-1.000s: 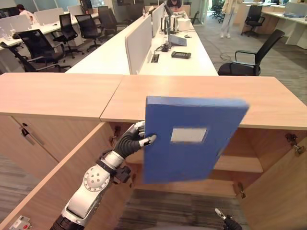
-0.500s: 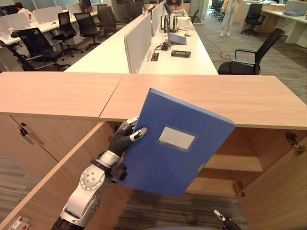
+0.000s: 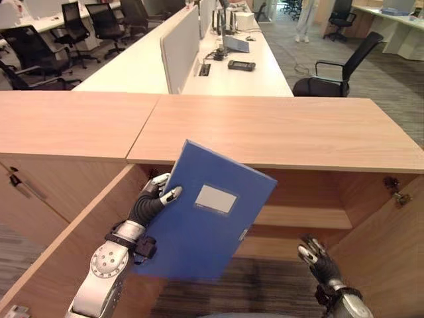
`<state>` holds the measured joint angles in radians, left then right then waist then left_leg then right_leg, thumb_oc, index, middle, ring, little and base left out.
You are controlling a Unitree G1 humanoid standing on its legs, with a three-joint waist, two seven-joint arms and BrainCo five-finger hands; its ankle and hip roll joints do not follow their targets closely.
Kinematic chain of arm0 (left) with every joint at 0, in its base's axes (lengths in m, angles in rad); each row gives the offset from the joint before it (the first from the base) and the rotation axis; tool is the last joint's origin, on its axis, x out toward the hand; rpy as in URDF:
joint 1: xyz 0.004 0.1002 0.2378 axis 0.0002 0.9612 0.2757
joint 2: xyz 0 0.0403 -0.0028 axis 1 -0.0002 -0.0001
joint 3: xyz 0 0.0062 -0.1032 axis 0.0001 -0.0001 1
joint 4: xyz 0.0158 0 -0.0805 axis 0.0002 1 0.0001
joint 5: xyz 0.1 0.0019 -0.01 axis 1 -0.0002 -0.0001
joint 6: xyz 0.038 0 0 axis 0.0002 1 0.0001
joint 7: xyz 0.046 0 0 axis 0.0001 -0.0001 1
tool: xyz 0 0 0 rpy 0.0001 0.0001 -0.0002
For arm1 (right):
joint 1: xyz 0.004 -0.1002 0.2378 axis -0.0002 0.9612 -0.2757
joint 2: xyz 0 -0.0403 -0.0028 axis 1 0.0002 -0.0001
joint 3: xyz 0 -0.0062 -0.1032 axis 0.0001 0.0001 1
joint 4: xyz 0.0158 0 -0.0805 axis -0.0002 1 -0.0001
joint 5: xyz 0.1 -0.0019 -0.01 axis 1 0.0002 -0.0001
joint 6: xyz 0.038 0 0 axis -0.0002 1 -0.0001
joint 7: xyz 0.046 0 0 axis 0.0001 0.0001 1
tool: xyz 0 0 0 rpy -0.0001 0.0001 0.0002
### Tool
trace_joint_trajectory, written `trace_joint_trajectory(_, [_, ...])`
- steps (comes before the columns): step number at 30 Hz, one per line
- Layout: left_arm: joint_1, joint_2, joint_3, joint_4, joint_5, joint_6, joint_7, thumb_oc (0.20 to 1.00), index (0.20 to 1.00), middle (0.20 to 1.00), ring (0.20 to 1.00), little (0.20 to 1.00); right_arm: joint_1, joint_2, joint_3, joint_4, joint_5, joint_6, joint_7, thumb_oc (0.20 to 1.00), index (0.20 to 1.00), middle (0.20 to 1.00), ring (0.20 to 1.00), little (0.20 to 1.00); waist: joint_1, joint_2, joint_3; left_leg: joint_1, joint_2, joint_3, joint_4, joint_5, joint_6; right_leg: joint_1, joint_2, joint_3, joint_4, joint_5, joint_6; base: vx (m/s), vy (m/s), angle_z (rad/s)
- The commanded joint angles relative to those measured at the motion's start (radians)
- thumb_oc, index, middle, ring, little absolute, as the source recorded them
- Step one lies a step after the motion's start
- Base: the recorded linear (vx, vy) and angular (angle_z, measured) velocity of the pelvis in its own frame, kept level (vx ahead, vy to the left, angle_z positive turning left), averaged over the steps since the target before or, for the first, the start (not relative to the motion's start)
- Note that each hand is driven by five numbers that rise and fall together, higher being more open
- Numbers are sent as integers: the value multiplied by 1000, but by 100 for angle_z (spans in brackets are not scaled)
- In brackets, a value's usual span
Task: Put the empty folder in the office cabinet
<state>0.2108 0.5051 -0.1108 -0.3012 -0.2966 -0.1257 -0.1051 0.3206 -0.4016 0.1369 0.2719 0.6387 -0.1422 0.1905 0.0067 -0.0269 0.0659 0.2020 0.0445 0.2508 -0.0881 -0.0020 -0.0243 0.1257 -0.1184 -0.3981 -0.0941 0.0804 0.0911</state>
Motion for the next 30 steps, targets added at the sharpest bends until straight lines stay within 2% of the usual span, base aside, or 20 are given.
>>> trace_joint_trajectory(1, [-28, -14, 67, -17, 67, -73, 6, 200, 200, 200, 200, 200, -60, -14, -7, 36, -25, -9, 78, 1000, 1000, 1000, 1000, 1000, -7, -22, -21, -25, 22, -38, 1, -32, -40, 61, 0, -32, 7, -108, 45, -8, -11, -12])
trace_joint_trajectory(6, [-58, -32, 90, 5, 130, -75, 16, 200, 200, 200, 200, 200, -52, -58, -2, -58, -44, 14, 154, 1000, 1000, 1000, 1000, 1000, -5, -32, -25, -28, 21, -33, 1, -31, -41, 57, -1, -34, 7, -108, 45, -1, -4, -1])
trace_joint_trajectory(14, [-151, -61, 21, 8, 161, -85, 41, 200, 200, 200, 200, 200, -180, 9, 151, -25, -13, 29, 160, 1000, 1000, 1000, 1000, 1000, 12, -34, -26, -33, 19, -31, 1, -29, -39, 50, -6, -38, 7, -99, 47, -7, -1, -2])
trace_joint_trajectory(18, [-185, -71, -47, -23, 140, -97, 26, 200, 200, 200, 200, 200, -249, 54, 229, -13, 47, 29, 156, 1000, 1000, 1000, 1000, 1000, 24, -35, -23, -35, 20, -29, 1, -25, -40, 48, -9, -40, 7, -94, 49, 0, 0, 0])
trace_joint_trajectory(30, [-240, -82, -156, -36, 56, -105, 23, 200, 200, 200, 200, 200, -365, 130, 335, 16, 153, 22, 131, 1000, 1000, 1000, 1000, 1000, 37, -31, -22, -36, 24, -23, 1, -19, -44, 42, -6, -42, 7, -89, 47, -1, -1, 0])
